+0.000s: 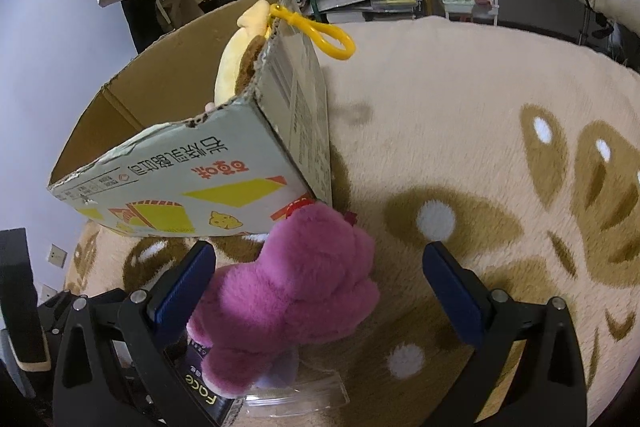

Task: Organize soft objects
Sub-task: 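Close the left gripper on the white chick plush while the right grasps the pink bear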

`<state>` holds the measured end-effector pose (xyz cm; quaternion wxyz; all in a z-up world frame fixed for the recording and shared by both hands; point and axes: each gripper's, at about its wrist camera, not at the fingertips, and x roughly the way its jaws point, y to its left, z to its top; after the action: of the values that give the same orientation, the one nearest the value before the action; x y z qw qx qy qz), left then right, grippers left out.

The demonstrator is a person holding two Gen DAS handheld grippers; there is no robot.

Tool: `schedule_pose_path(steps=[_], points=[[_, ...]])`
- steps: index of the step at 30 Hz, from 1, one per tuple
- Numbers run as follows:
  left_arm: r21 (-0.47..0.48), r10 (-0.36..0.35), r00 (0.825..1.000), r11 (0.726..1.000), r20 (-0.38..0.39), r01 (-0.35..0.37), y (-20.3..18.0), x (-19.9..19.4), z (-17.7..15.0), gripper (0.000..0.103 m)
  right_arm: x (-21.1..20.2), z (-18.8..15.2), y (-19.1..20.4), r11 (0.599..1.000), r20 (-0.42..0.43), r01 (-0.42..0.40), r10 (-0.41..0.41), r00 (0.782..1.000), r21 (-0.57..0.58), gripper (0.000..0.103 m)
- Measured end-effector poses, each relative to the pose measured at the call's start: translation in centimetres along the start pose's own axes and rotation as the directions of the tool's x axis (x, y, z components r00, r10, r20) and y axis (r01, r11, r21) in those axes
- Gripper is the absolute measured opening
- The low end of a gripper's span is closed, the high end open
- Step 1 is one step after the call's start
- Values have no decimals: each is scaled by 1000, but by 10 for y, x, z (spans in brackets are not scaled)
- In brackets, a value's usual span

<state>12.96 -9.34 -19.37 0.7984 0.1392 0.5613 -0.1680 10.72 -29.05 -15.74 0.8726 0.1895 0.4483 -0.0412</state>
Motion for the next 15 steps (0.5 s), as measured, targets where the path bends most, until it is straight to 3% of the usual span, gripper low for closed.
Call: schedule_pose_path(steps=[4,7,9,15], points=[[-5,8,1000,1000,2,-8,2,2,1,92,1,0,1,1000,-13,-27,27,1000,7,99],[10,74,997,997,24,-74,3,6,4,92,2,-1,5,1000,-9,-25,25,1000,-12,97],[4,82,996,997,27,-82,5,6,4,92,3,-2,6,1000,-15,-25,25,1000,-15,97],[-16,56,998,998,26,-56,10,7,7,77,8,-2,1,999,-34,-52,52,998,10,96]])
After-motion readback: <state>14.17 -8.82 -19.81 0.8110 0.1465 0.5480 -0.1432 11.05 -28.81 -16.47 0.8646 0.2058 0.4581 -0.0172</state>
